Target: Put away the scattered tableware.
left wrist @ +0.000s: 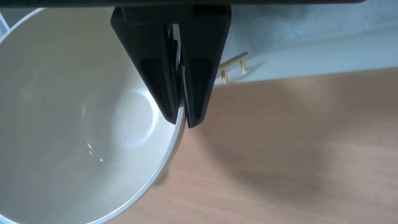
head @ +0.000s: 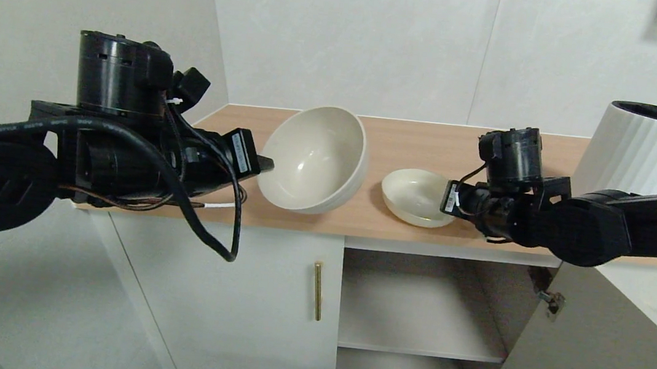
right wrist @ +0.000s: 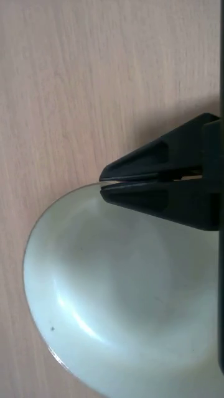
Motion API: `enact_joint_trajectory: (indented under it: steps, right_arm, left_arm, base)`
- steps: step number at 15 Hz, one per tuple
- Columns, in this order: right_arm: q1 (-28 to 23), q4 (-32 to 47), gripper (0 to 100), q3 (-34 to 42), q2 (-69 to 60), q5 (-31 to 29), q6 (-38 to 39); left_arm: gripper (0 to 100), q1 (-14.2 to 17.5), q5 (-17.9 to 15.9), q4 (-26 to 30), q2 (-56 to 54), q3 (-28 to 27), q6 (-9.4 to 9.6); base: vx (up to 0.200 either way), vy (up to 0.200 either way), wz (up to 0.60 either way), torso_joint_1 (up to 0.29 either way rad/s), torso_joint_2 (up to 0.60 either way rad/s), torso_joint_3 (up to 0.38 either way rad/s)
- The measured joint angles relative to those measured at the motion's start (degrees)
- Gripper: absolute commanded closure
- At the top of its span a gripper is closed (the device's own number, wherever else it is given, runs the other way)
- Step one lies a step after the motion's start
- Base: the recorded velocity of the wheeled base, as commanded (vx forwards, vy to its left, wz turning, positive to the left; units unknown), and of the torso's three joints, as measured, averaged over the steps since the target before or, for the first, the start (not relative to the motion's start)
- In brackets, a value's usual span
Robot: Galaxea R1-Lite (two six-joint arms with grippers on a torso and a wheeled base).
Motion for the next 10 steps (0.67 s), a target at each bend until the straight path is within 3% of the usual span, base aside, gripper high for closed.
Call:
enact_joint_trajectory:
  steps: [3,7,10]
  right_arm:
    - [-0.17,0.37,100,1.23,-2.26,2.46,0.88]
    - [-1.02,0.57,100,8.57,-12.86,10.44,1.33]
    - [-1.24,6.02,100,14.88,-21.38,20.15,1.41]
  left_arm:
    - [100,0.0,-1.71,0.0,-1.68,2.05,0.07]
    - [100,0.02,-2.61,-0.04,-5.0,5.74,0.38]
    - [100,0.02,-5.78,-0.04,-8.37,8.63,0.44]
  base:
    - [0.0,0.0,0.0,0.0,0.0,0.0]
    - [0.0,0.0,0.0,0.0,0.0,0.0]
    - [0.0,0.0,0.0,0.0,0.0,0.0]
